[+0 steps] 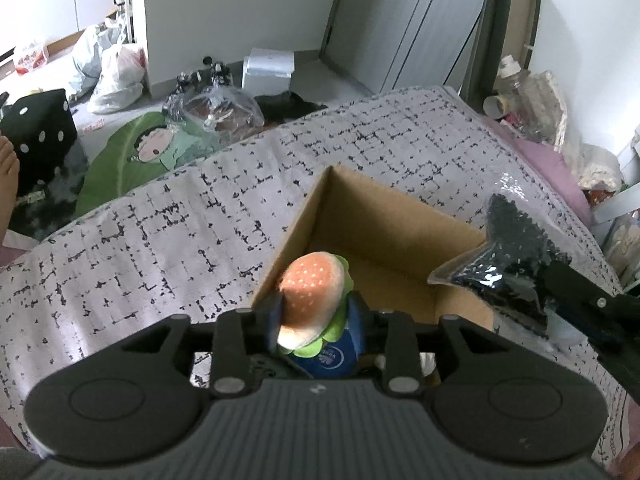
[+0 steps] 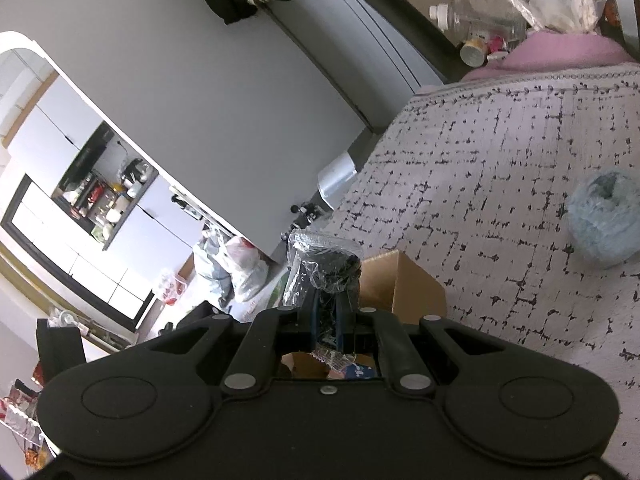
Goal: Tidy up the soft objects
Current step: 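Open both grippers over the box to drop the burger and black bag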
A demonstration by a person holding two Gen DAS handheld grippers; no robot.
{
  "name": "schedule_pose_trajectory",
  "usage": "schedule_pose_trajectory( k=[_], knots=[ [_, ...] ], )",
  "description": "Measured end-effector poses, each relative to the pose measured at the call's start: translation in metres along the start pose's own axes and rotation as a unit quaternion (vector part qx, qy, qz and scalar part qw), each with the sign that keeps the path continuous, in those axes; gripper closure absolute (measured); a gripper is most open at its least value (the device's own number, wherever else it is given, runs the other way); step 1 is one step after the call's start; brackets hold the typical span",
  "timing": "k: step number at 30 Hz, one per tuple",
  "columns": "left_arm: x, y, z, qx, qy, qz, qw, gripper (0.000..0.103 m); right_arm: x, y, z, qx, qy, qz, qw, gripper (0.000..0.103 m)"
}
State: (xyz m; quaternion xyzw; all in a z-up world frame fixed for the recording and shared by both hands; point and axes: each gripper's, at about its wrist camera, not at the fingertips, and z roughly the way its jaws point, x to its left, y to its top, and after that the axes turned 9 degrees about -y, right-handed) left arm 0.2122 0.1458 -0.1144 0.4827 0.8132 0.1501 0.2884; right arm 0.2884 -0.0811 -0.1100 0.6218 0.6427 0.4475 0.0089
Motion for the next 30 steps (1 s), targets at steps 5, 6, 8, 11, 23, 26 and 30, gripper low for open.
schedule_pose_trajectory(
  k=[5,6,8,11,23,26,30],
  knots=[
    [0.001,0.000,0.002,-0.004,-0.005,0.001,1.0000,0.059,0.004,-0.004,0.010,0.012,-0.007,-0.004,1.000,0.095],
    [0.001,-0.001,0.003,-0.004,-0.009,0.001,0.9999,0.057,0.004,-0.004,0.012,0.014,-0.009,-0.006,1.000,0.095],
    [0.002,-0.002,0.005,-0.002,-0.014,-0.002,0.9999,0.055,0.005,-0.005,0.014,0.018,-0.011,-0.008,1.000,0.095],
    [0.002,-0.002,0.009,0.005,-0.012,-0.001,0.9999,0.054,0.005,-0.007,0.021,0.035,-0.019,-0.008,0.999,0.090],
    [-0.008,-0.003,-0.005,0.005,-0.007,0.010,0.9999,0.035,0.004,-0.004,0.005,0.023,-0.037,0.004,0.999,0.053],
    [-0.012,-0.003,-0.010,0.001,-0.004,0.013,0.9999,0.032,0.000,-0.002,-0.001,0.025,-0.040,0.010,0.999,0.047],
    [-0.022,-0.001,-0.019,-0.004,-0.004,0.022,0.9997,0.030,-0.007,0.002,-0.011,0.026,-0.049,0.019,0.998,0.035]
  ],
)
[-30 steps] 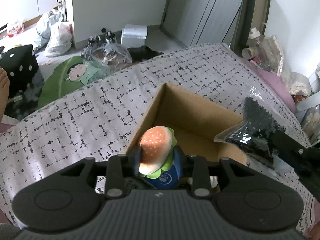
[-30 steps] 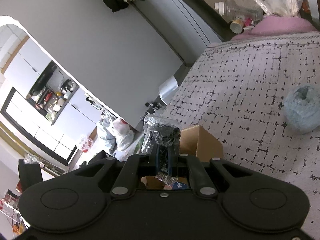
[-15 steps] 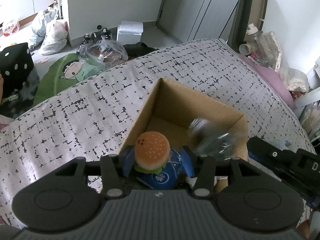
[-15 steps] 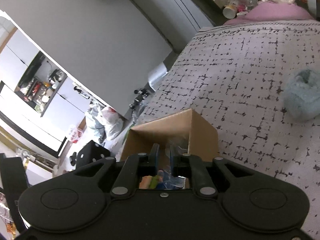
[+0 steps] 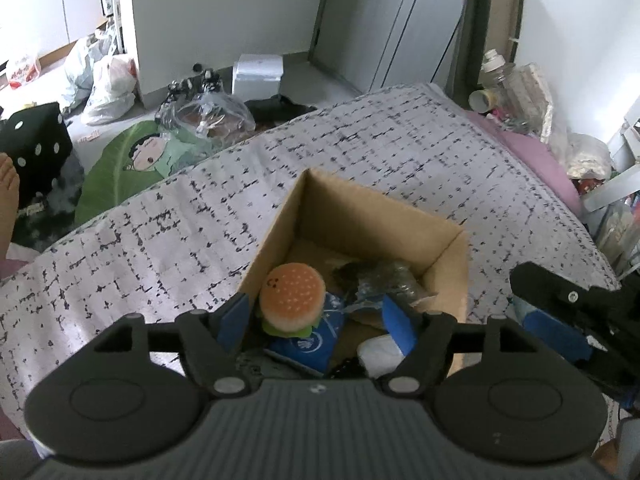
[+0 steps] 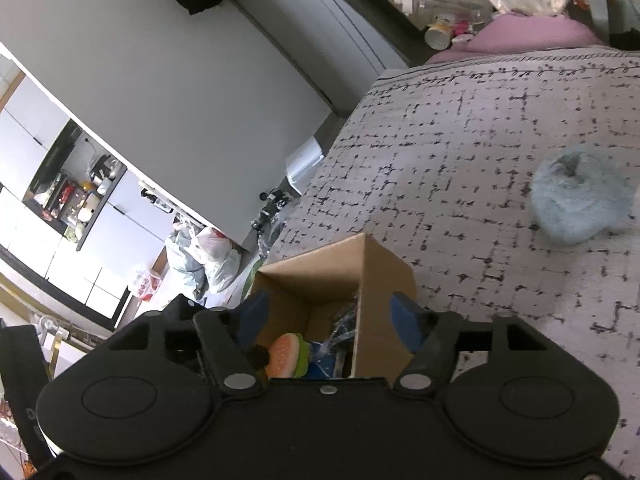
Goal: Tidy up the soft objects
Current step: 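Open both grippers over the box to drop the burger and black bag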
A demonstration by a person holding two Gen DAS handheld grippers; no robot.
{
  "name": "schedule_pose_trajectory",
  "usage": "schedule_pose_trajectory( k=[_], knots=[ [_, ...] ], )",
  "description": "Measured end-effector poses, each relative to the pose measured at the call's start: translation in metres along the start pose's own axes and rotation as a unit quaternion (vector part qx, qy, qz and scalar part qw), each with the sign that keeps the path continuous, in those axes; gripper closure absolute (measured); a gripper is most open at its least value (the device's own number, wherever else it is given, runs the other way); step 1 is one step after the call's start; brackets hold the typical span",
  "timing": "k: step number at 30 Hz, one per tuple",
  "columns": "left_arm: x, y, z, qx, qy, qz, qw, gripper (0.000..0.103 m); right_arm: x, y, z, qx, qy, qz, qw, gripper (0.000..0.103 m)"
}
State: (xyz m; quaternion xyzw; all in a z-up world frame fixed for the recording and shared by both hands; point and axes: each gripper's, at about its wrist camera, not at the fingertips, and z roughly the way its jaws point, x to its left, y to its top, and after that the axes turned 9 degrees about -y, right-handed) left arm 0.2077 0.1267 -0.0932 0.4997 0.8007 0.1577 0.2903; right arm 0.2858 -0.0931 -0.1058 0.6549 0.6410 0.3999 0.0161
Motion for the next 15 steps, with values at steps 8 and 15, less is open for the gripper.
schedule_pose_trajectory(
  k=[8,15],
  knots=[
    [-0.026,0.004,-0.020,-0.018,-0.008,0.020,0.9996,0.020,-0.015,0.016,-0.020,-0.009,-0.029,0.002,1.000,0.024],
    [-0.047,0.016,-0.031,-0.029,-0.016,0.021,0.9992,0.019,-0.036,0.043,-0.052,-0.025,-0.042,0.036,0.998,0.017]
  ],
)
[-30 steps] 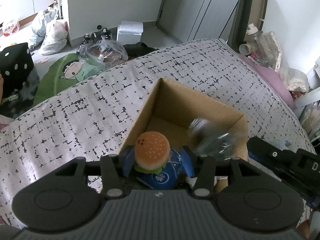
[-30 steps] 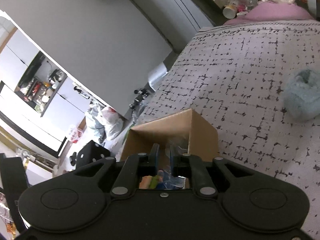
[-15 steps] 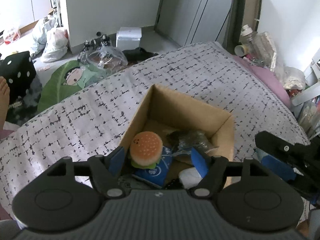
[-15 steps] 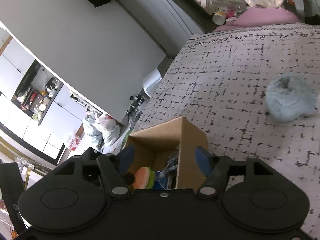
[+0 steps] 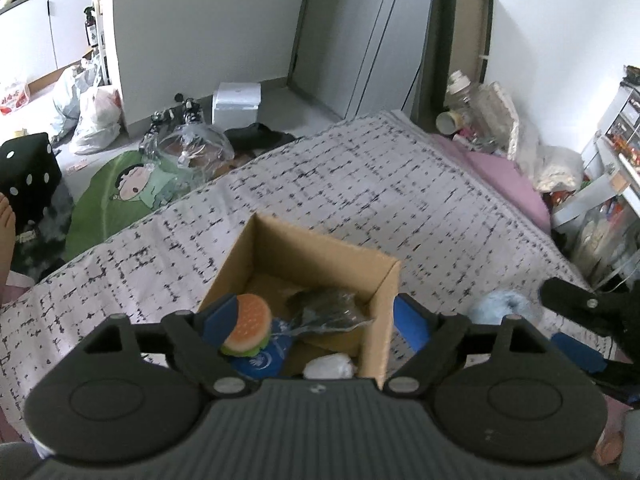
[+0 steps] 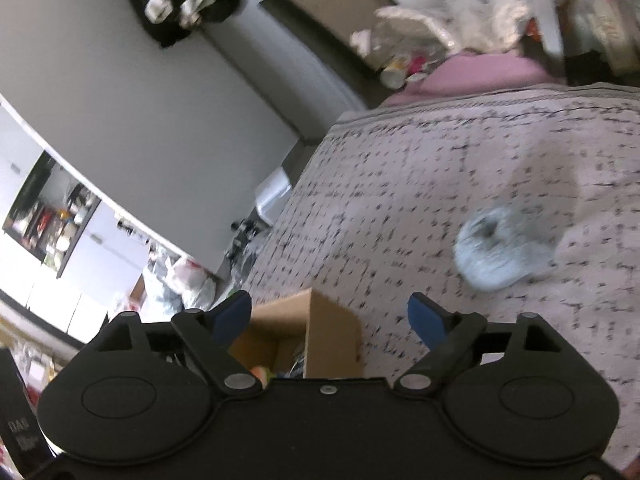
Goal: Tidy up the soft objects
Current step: 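Move both grippers toward the fluffy light-blue ball on the bed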
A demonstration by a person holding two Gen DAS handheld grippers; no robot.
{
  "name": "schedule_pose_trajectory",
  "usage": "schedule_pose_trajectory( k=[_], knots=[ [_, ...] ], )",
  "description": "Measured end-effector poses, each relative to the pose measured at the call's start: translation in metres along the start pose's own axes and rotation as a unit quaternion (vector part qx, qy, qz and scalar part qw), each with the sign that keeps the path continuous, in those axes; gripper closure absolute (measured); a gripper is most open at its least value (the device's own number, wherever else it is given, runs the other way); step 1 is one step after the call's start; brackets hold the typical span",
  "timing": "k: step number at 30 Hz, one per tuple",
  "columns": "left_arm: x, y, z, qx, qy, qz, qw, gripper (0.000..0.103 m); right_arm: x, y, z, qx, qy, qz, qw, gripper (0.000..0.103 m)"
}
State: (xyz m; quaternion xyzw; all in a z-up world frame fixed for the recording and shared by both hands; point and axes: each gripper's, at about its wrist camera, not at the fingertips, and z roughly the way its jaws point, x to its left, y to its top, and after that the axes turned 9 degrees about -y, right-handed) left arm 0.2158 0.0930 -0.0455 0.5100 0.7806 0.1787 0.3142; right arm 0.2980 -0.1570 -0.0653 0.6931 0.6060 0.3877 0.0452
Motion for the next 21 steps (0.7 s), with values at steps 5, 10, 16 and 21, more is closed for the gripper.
schedule_pose_trajectory(
  k=[5,10,16,21],
  knots=[
    [-0.022,0.002,-0.005,0.000,-0.010,0.007,0.9999,0.019,-0.014,0.021,-0.021,-0.009,-0.014,0.009,1.000,0.012],
    [-0.045,0.003,-0.009,0.006,-0.021,0.032,0.9992,0.019,-0.026,0.033,-0.033,-0.013,-0.021,0.002,1.000,0.010],
    [-0.065,0.004,-0.013,0.005,-0.025,0.038,0.9989,0.015,-0.032,0.041,-0.045,-0.017,-0.023,-0.021,0.999,0.000],
    [-0.078,0.001,-0.014,-0.001,-0.023,0.041,0.9989,0.008,-0.045,0.053,-0.049,-0.011,-0.013,-0.021,1.000,0.000]
  ],
)
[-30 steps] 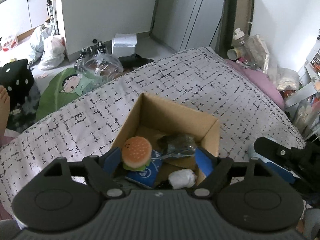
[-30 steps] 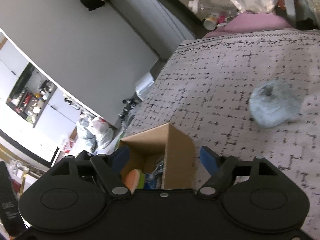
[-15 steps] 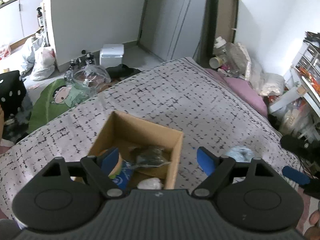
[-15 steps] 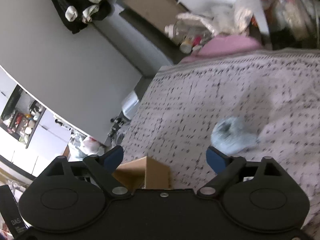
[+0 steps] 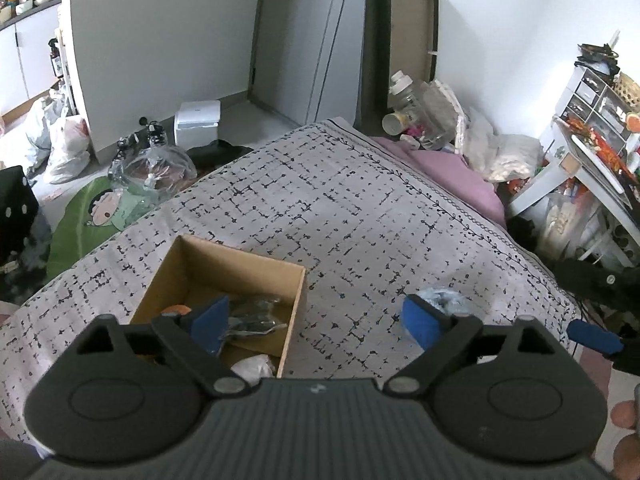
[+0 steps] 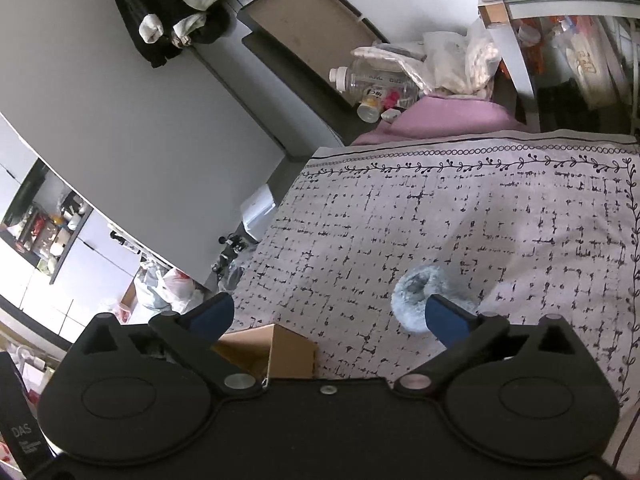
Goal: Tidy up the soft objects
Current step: 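Move both grippers toward the fluffy light-blue ball on the bed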
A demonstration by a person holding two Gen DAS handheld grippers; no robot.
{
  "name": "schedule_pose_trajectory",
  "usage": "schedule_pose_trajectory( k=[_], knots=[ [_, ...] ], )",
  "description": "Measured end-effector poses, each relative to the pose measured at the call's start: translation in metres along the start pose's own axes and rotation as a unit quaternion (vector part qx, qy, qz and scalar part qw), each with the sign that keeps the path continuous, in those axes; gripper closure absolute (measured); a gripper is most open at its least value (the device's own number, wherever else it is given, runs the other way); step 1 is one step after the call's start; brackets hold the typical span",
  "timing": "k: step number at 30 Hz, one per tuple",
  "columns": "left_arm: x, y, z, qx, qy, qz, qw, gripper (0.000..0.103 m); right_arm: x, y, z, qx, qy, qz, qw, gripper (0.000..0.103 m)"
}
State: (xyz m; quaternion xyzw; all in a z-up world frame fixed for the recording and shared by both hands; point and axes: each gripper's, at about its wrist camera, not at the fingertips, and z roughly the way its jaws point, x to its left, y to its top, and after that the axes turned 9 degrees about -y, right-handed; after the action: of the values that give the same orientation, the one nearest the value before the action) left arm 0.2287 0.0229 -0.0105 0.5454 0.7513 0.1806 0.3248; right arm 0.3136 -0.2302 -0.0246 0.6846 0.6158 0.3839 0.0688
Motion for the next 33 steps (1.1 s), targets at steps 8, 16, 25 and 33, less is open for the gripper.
schedule_pose_trajectory(
  k=[8,16,25,33],
  knots=[
    [-0.019,-0.001,0.005,0.001,-0.005,0.006,1.0000,0.001,-0.029,0.022,-0.002,-0.008,-0.013,-0.013,1.000,0.000],
    [-0.037,-0.003,0.014,-0.010,-0.004,0.011,0.9999,0.000,-0.050,0.046,-0.008,-0.021,-0.001,-0.022,1.000,0.000],
    [-0.048,-0.003,0.032,-0.013,-0.023,-0.001,0.9996,0.000,-0.057,0.045,0.015,-0.014,-0.002,-0.039,0.999,0.000],
    [-0.051,-0.010,0.063,0.009,-0.017,-0.024,0.9995,0.000,-0.071,0.031,0.039,-0.001,0.006,-0.025,1.000,0.000]
  ],
)
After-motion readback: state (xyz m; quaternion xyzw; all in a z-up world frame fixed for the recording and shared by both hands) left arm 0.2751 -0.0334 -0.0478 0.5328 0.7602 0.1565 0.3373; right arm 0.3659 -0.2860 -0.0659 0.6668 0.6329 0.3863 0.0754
